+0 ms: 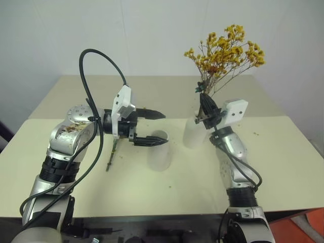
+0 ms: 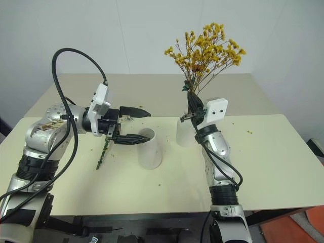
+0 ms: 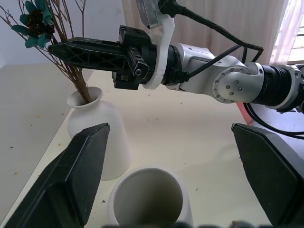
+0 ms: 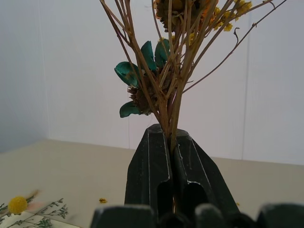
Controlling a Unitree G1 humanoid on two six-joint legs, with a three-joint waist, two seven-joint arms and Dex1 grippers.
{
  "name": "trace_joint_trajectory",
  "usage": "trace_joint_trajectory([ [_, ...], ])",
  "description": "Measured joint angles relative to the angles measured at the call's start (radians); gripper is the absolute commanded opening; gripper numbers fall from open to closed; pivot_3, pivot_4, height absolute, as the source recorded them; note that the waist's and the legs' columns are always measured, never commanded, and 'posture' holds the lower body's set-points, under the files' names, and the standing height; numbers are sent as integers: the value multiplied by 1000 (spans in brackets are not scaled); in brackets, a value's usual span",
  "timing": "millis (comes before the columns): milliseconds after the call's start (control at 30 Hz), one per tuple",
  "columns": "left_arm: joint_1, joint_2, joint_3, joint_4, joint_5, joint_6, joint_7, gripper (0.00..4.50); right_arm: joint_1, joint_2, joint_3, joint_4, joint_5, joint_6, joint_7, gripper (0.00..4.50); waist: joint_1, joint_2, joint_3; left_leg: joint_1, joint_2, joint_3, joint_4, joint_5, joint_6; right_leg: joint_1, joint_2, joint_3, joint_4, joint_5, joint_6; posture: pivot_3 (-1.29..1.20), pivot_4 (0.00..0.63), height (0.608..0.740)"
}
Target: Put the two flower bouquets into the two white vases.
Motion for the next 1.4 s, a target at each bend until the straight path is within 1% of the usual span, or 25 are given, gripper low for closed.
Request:
trace_joint_trajectory([
  [67, 0, 2, 0, 0, 0, -2, 1, 4500, 0, -3, 5, 4, -14, -7, -6, 1129, 0, 0, 0, 0, 0, 0, 0, 0, 0, 0, 0, 0, 0, 0, 0, 0, 150, 740],
  [200, 2, 4, 0, 1, 1, -12, 7, 4500, 9, -11, 7, 6, -40, -9, -30, 2599, 0, 0, 0, 0, 0, 0, 0, 0, 0, 0, 0, 0, 0, 0, 0, 0, 150, 740],
  [267, 7, 6, 0, 1, 1, -13, 8, 4500, 27, -22, 8, 0, -50, -8, -32, 3182, 1, 0, 0, 0, 0, 0, 0, 0, 0, 0, 0, 0, 0, 0, 0, 0, 150, 740],
  [333, 11, 9, 1, 1, 1, -17, 10, 4500, 50, -24, 8, -15, -50, 1, -42, 3875, 0, 0, 0, 0, 0, 0, 0, 0, 0, 0, 0, 0, 0, 0, 0, 0, 150, 740],
  [367, 11, 9, 1, 1, 2, -20, 10, 4500, 56, -29, 8, -25, -53, 8, -46, 4297, 0, 0, 0, 0, 0, 0, 0, 0, 0, 0, 0, 0, 0, 0, 0, 0, 150, 740],
  [400, 11, 9, 1, 2, 2, -21, 11, 4500, 59, -34, 8, -36, -56, 14, -47, 4468, 1, 0, 0, 0, 0, 0, 0, 0, 0, 0, 0, 0, 0, 0, 0, 0, 150, 740],
  [533, 11, 9, 1, 5, 3, -36, 11, 4500, 86, -63, 9, -116, -65, 52, -59, 4468, 1, 0, 0, 0, 0, 0, 0, 0, 0, 0, 0, 0, 0, 0, 0, 0, 150, 740],
  [633, 11, 13, 1, 10, 3, -39, 11, 4500, 170, -105, 8, -193, -80, 80, -55, 4468, 3, 0, 0, -1, 0, 0, 0, 0, 0, 0, 0, 0, -1, 0, 0, 0, 150, 740],
  [767, 11, 17, 2, 17, 3, -43, 11, 4500, 231, -132, -3, -272, -78, 144, -63, 4468, 3, 0, 0, 0, 0, 0, 0, 0, 0, 0, 0, 0, -1, 0, 0, 0, 150, 740],
  [833, 13, 17, 22, 21, -1, -41, 18, 4500, 250, -153, -24, -320, -69, 174, -64, 4468, 1, 0, 0, 1, 0, 0, 0, 0, 0, 0, 1, 0, -1, -1, 0, 0, 150, 740],
  [933, 20, 16, 88, 18, -33, -21, 65, 4500, 294, -200, -60, -420, -32, 248, -51, 4468, 2, 0, 0, 0, 0, 0, 0, 0, 0, 0, 0, 0, -1, -1, 0, 0, 150, 740],
  [1033, 58, 17, 198, -13, -67, 29, 182, 4500, 355, -315, -125, -573, 98, 427, 15, 4468, 4, 0, 0, 0, 0, 0, 0, 0, 0, 1, 0, 0, -2, -1, 0, 0, 150, 740],
  [1100, 86, 21, 242, -37, -68, 58, 270, 4500, 381, -421, -179, -653, 202, 550, 78, 4468, 8, 0, 0, 1, 0, 0, 1, 0, 0, 2, 0, 0, -2, -1, 0, 0, 150, 740],
  [1133, 101, 21, 260, -55, -61, 70, 316, 4500, 402, -494, -199, -687, 252, 601, 130, 4468, 10, 0, 0, 1, 0, -1, 0, 0, 0, 2, 0, 0, -2, -1, 0, 0, 150, 740],
  [1167, 122, 23, 281, -82, -43, 88, 387, 4500, 436, -595, -227, -723, 309, 659, 205, 4468, 15, 0, 0, 2, 0, 0, 0, 0, 0, 3, 0, 0, -2, -1, 0, 0, 150, 740],
  [1200, 134, 27, 301, -90, -34, 109, 438, 4500, 454, -649, -253, -742, 348, 690, 253, 4468, 16, -1, 0, 3, 1, 0, 0, 0, 0, 4, 1, 0, -3, -1, 0, 0, 150, 740],
  [1267, 144, 29, 324, -116, -3, 180, 564, 4500, 455, -724, -291, -763, 435, 745, 332, 4468, 18, -3, 1, 5, 1, 0, 0, 0, 0, 6, 1, 0, -2, -1, 0, 0, 150, 740],
  [1367, 145, 19, 357, -181, 34, 330, 769, 4500, 408, -860, -270, -787, 535, 840, 420, 4468, 18, -3, 1, 6, 1, 0, 1, 0, 0, 6, 1, 1, -2, -2, 2, 0, 150, 740],
  [1400, 145, 15, 367, -198, 42, 372, 816, 4500, 392, -875, -264, -799, 550, 849, 441, 4468, 20, -4, 1, 6, 1, 0, 1, 0, 0, 6, 1, 0, -2, -2, 3, 0, 150, 740],
])
